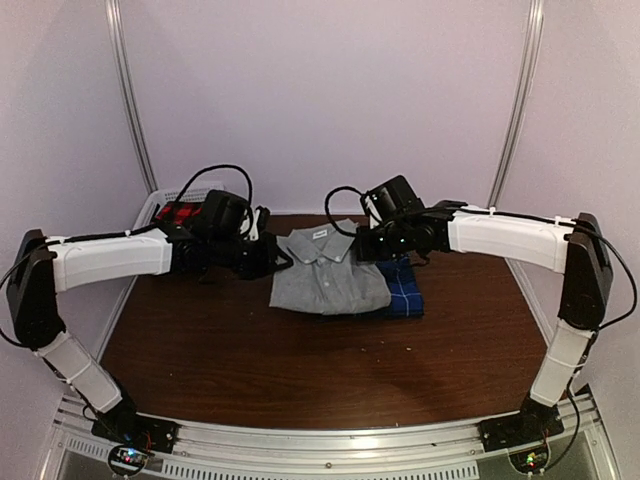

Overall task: Fold and stack the long sleeve shirts
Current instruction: Place the square-folded shirt on the square-folded shirt.

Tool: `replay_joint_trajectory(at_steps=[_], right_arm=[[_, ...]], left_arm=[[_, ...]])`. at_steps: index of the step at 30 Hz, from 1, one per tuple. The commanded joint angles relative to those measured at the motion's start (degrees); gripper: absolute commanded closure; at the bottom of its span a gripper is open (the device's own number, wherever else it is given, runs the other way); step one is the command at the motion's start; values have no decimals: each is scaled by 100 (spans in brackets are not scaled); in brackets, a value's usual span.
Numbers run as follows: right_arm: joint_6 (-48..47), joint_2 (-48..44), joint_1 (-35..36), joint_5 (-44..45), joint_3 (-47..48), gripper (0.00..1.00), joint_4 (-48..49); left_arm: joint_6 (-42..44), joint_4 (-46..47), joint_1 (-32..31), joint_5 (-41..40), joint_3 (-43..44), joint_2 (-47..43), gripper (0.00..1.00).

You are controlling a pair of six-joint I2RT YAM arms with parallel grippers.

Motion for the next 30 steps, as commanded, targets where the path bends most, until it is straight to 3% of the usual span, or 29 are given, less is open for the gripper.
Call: replay_joint_trajectory(at_steps=[1, 13, 26, 27, 30], right_arm=[[-402, -221, -426, 165, -253, 100, 73], [-686, -25, -1354, 13, -434, 100, 334], [-826, 633, -1729, -301, -362, 100, 454], [-844, 696, -1756, -304, -363, 99, 454], [-923, 914, -1886, -190, -311, 83, 319]], left_arm=[[147, 491, -214, 9, 849, 799, 100], [-66, 629, -312, 58, 2013, 2327, 100], [-183, 632, -281, -187, 2169, 2951, 100], [-180, 613, -247, -205, 2125, 3026, 100], [-192, 754, -145, -155, 1994, 3233, 100]])
